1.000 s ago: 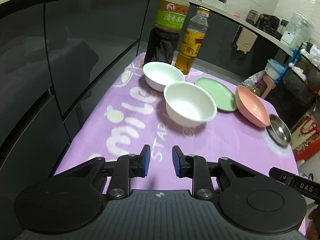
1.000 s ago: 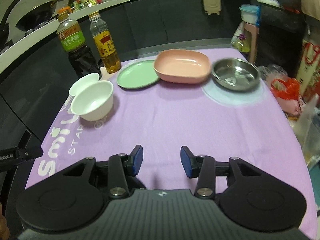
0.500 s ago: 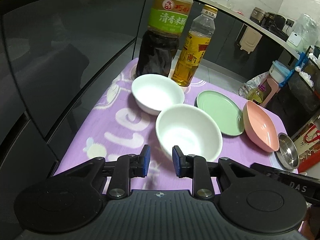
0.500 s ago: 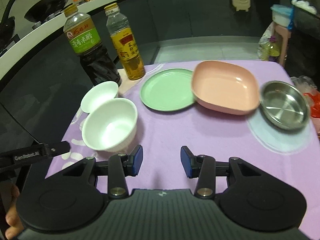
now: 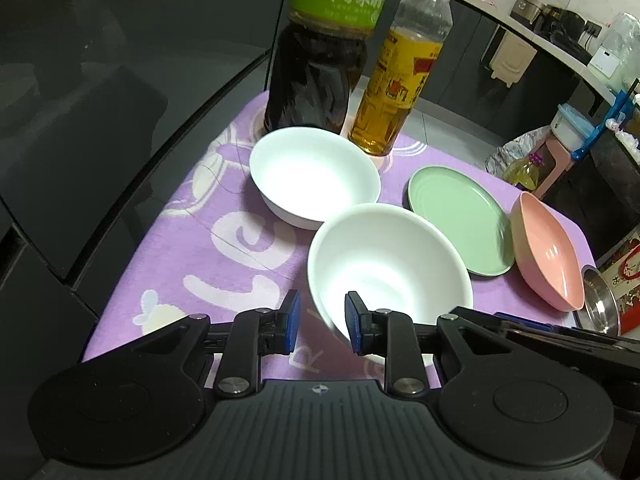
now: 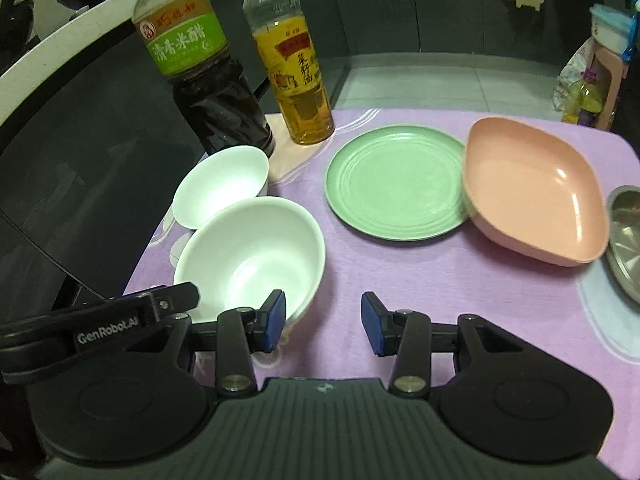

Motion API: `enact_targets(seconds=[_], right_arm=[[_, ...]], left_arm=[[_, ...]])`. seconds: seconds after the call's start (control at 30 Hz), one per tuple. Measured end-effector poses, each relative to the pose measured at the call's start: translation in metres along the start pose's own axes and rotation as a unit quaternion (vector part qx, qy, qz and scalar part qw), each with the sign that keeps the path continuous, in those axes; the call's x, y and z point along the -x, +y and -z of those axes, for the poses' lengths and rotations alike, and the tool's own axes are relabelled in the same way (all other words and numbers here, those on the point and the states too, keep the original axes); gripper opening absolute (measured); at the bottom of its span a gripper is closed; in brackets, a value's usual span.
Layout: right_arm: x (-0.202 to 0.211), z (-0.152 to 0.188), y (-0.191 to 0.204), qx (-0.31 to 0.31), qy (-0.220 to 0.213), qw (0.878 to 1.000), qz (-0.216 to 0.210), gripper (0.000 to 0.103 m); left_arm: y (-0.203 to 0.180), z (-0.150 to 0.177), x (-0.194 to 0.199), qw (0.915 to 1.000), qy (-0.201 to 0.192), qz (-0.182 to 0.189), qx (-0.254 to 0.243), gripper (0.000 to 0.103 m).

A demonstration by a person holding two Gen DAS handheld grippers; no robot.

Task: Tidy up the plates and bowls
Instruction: 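Move both grippers to the large white bowl and grasp its rim, then lift the large white bowl and lower it into the black bowl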

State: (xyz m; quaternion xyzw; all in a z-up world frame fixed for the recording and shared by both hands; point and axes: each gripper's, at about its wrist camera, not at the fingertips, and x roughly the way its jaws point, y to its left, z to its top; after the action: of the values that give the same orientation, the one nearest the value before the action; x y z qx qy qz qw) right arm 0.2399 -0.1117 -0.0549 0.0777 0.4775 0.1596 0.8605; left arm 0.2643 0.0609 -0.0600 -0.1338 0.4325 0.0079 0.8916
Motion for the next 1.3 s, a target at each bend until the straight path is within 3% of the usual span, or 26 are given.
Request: enact_targets(seconds=[0.23,0.33,0.5,0.83,1.3], right_arm=[[-0.023,-0.006,0.002,0.001,0.012,1.0,0.02,0.02],[-0.029,-0.006,0.003,0.004,0.018,1.0,0.009,0.0],[-0.023,-0.005,0.008,0.013,0.012,1.0,0.013,0.0],[0.037,0.007,0.004,0.016,-0.019,1.0,0.008,0.0],[0.12,0.067,0.002,0.009,-0.062,0.998,0.009,0.0]], left_arm=[[-0.006,0.001,-0.017,0.9997,0.015,0.009,-0.019,0.019],[-0.012,0.004,-0.015,0.9992,0.003,0.0,-0.041,0.013],[-0.019,0.008,0.002,0.9986,-0.011,0.005,-0.052,0.014],[-0.042,0.025,0.056,0.9957,-0.037,0.021,-0.083,0.014],[-0.056,0.084,0.137,0.9899,-0.06,0.053,-0.117,0.014]])
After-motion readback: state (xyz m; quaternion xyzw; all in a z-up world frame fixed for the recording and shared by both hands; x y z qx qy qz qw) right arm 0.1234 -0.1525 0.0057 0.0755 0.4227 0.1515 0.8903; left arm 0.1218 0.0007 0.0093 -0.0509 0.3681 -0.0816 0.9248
